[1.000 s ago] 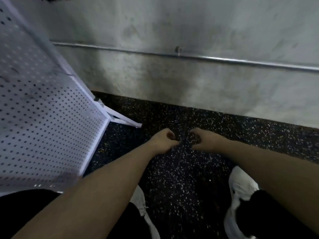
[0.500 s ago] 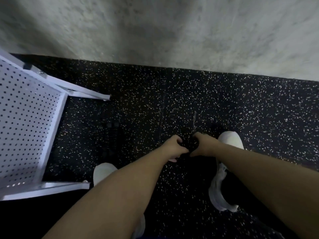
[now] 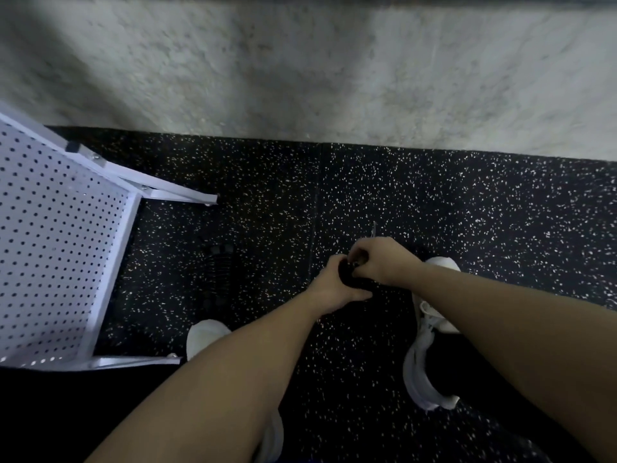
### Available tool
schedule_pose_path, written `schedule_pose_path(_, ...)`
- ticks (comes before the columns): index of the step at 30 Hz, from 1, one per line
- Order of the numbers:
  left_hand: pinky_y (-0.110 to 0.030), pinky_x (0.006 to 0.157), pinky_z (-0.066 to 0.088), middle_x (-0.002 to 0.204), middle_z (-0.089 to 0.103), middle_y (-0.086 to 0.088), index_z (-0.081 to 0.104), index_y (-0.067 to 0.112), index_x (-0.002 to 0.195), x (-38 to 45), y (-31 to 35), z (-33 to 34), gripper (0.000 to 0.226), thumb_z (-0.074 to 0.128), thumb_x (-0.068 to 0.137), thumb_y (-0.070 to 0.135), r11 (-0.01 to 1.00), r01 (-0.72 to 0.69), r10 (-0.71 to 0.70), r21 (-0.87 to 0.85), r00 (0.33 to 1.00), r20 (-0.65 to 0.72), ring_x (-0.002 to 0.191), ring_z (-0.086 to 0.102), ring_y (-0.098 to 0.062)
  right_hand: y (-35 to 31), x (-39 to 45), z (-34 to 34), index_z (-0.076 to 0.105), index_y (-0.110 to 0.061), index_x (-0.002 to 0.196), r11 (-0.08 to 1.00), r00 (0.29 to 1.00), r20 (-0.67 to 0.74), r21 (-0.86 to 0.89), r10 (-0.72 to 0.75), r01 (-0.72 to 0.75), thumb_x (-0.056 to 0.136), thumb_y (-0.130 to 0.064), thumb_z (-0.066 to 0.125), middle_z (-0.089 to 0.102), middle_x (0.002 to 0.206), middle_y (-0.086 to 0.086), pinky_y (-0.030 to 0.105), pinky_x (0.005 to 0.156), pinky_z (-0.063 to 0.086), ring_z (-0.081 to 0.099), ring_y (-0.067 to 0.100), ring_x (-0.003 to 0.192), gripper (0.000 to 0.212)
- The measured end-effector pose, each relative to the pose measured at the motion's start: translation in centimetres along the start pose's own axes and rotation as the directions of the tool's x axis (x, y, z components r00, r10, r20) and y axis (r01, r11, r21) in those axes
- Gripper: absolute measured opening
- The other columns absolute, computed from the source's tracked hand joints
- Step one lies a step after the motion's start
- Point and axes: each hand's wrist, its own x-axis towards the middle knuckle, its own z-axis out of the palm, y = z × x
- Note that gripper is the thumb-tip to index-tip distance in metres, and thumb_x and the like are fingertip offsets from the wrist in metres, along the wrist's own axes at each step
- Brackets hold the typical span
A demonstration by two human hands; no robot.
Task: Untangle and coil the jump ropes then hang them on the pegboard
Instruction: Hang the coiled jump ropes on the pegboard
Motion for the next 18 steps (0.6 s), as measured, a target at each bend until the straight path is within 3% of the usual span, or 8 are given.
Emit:
schedule_pose_path(2,-0.02,0.083,0.053,0.127,0.058,0.004,0.042,0.027,0.14,-0.7,1.0,-1.2,0.077,0.087,0.078,0.027,0.996,-0.083,0.078,-0.031,0.99,-0.119,0.107,0.061,-0.01,-1.8,-0.4,-1.9,0.07,-0.024,0.104,0.998,0.997,-0.047,0.02,-0.065,0.066,0.085,-0.021,0.076,0.067,0.094,-0.009,0.023,0.078,0.051,0.063,0.01,0.088,0.02)
schedule_pose_path(6,-0.013,0.068,0.048,0.108,0.061,0.009,0.05,0.026,0.129,-2.9,4.0,-4.6,0.057,0.083,0.083,0.021,0.979,-0.203,0.198,0.01,0.941,-0.274,0.09,0.06,-0.003,-5.1,-1.4,-5.4,0.068,-0.029,0.098,0.983,0.973,-0.181,0.088,-0.142,0.16,0.082,-0.018,0.08,0.066,0.09,-0.011,0.018,0.068,0.048,0.062,0.009,0.081,0.023)
schedule_pose_path(9,-0.022,0.071,0.052,0.105,0.061,0.008,0.049,0.029,0.126,-5.0,6.1,-8.0,0.054,0.081,0.082,0.022,0.963,-0.266,0.263,0.044,0.895,-0.361,0.09,0.063,-0.013,-8.7,-2.3,-7.6,0.067,-0.026,0.111,0.944,0.926,-0.307,0.17,-0.221,0.282,0.085,-0.02,0.079,0.065,0.097,-0.009,0.014,0.068,0.049,0.063,0.009,0.085,0.029)
schedule_pose_path(12,-0.023,0.079,0.053,0.107,0.061,0.009,0.051,0.025,0.125,-8.2,7.6,-11.9,0.054,0.084,0.082,0.028,0.944,-0.325,0.312,0.052,0.833,-0.457,0.095,0.062,-0.01,-13.3,-3.5,-9.3,0.063,-0.026,0.116,0.878,0.849,-0.46,0.253,-0.261,0.407,0.089,-0.024,0.076,0.063,0.101,-0.01,0.008,0.066,0.045,0.061,0.004,0.085,0.029)
schedule_pose_path(16,-0.046,0.087,0.06,0.11,0.064,0.005,0.055,0.027,0.121,-12.2,9.5,-16.4,0.05,0.085,0.081,0.031,0.928,-0.37,0.28,-0.042,0.767,-0.578,0.098,0.067,-0.017,-17.6,-3.8,-10.3,0.061,-0.024,0.121,0.833,0.848,-0.495,0.375,-0.192,0.408,0.092,-0.035,0.073,0.061,0.104,-0.009,0.019,0.075,0.045,0.059,0.008,0.092,0.034)
schedule_pose_path(18,-0.045,0.089,0.06,0.115,0.066,0.003,0.055,0.028,0.123,-14.7,10.6,-18.7,0.055,0.086,0.079,0.035,0.899,-0.418,0.262,-0.126,0.747,-0.61,0.101,0.069,-0.017,-20.4,-4.1,-10.8,0.061,-0.027,0.123,0.847,0.871,-0.431,0.349,-0.234,0.4,0.088,-0.044,0.074,0.063,0.109,-0.009,0.02,0.08,0.046,0.06,0.009,0.1,0.041)
